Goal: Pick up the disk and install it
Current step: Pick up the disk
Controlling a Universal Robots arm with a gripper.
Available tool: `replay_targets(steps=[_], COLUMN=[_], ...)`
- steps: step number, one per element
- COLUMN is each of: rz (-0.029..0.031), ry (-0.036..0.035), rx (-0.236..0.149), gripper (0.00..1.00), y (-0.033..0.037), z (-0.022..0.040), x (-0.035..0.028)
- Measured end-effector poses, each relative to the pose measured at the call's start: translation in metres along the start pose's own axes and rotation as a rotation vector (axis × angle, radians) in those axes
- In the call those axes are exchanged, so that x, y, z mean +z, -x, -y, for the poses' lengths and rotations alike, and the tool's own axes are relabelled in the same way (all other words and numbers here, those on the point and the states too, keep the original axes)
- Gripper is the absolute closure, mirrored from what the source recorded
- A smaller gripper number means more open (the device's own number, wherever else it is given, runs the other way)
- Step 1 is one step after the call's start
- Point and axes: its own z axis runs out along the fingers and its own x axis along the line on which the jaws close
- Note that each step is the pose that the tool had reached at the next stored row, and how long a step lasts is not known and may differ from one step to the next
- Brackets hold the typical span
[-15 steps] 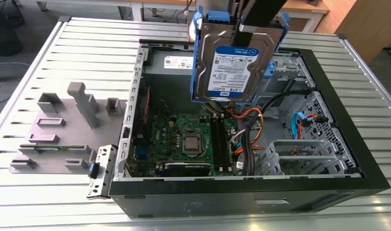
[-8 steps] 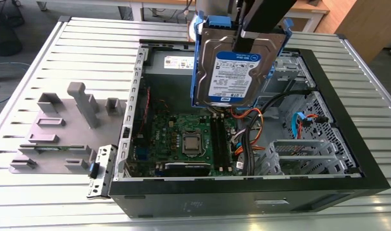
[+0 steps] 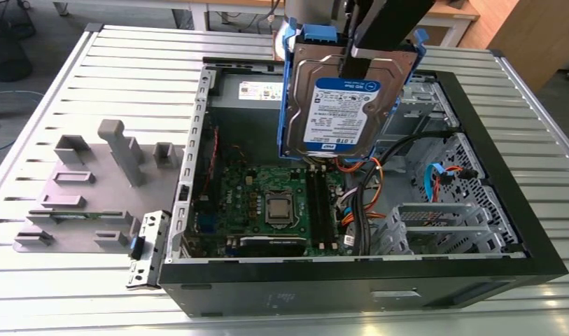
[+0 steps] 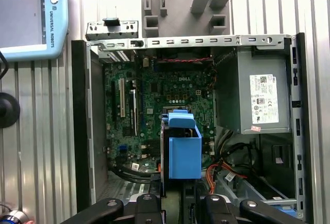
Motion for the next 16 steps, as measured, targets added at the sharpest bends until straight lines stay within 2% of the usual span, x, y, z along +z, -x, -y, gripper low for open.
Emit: replay_targets(steps=[9,12,16], rz=[0.0000,0.0000,0.0000], ry=[0.0000,0.0000,0.0000], rx=[0.000,0.000,0.000], gripper=[0.65,0.65,0.65], y=[-0.0008,-0.0063,-0.0174], z=[0.0001,0.0004,0.0011], x=[0.0000,-0.0001,-0.0003])
